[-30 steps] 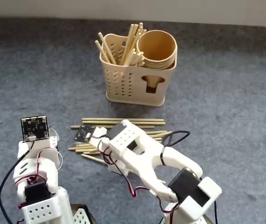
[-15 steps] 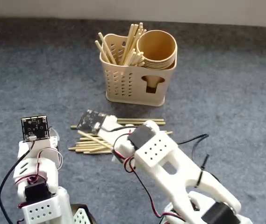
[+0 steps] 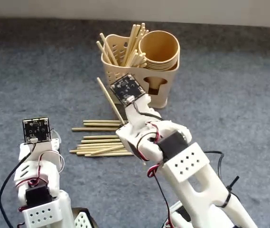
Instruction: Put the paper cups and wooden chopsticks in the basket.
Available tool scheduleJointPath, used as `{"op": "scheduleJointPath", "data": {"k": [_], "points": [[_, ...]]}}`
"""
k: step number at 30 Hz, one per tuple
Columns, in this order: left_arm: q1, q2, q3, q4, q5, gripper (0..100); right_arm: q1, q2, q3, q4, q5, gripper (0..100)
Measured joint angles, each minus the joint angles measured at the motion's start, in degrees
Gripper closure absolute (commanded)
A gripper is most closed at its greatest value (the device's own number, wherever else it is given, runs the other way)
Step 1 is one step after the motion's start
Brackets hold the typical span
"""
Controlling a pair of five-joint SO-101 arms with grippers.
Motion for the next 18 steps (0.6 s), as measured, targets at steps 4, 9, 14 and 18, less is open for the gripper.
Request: {"op": "scheduleJointPath", "data": {"k": [4, 9, 14, 18], "points": [[0.0, 0.0, 0.0, 0.0, 0.0, 86, 0.2, -5.2, 0.0, -0.2, -1.1, 99.2], [0.0, 0.0, 0.0, 0.0, 0.0, 86, 0.7, -13.4, 0.1, -4.9, -1.1, 99.2], [0.0, 0.0, 0.0, 0.0, 0.0, 86, 1.6, -17.2, 0.1, -12.3, -1.1, 99.2], [0.0, 0.0, 0.0, 0.0, 0.0, 86, 1.7, -16.9, 0.1, -20.9, -1.1, 99.2]]}}
